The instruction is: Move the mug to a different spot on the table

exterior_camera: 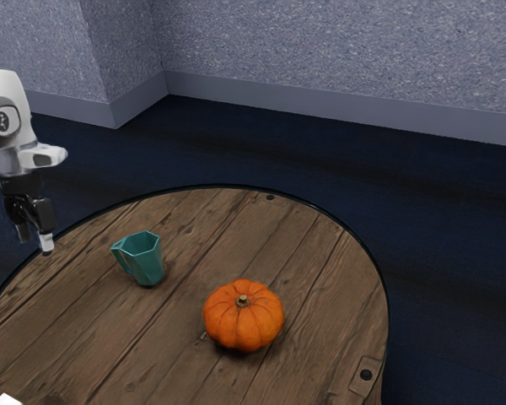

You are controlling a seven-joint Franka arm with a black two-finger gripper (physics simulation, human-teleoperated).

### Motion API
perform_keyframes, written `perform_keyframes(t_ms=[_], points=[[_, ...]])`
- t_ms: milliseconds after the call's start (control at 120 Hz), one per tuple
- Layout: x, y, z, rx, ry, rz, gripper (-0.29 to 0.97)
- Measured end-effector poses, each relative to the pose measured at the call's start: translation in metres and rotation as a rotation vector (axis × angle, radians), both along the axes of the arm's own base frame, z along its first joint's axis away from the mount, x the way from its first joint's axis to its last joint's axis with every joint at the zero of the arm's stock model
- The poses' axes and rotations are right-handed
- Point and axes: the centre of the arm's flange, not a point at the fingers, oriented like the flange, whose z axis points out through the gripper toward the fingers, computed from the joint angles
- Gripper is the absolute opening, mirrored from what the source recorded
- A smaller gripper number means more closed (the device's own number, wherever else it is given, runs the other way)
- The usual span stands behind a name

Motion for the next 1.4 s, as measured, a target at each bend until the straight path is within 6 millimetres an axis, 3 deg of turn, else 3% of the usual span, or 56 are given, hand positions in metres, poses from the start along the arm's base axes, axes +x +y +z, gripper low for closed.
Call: perform_keyframes(t_ms=[67, 117, 217, 308, 400, 508, 683, 850, 1050, 1400], points=[[0.007, -0.044, -0.011, -0.051, -0.025, -0.266, 0.68], [0.009, -0.058, -0.017, -0.081, -0.042, -0.416, 0.68], [0.02, -0.053, -0.034, -0.101, -0.086, -0.631, 0.68], [0.055, -0.041, -0.064, -0.102, -0.133, -0.73, 0.68], [0.087, -0.046, -0.088, -0.123, -0.208, -0.795, 0.68], [0.109, -0.042, -0.095, -0.127, -0.293, -0.848, 0.68], [0.113, -0.031, -0.1, -0.132, -0.353, -0.974, 0.68], [0.111, -0.011, -0.139, -0.165, -0.362, -1.012, 0.68], [0.126, -0.019, -0.145, -0.187, -0.427, -1.095, 0.67], [0.132, -0.016, -0.152, -0.214, -0.515, -1.136, 0.17]])
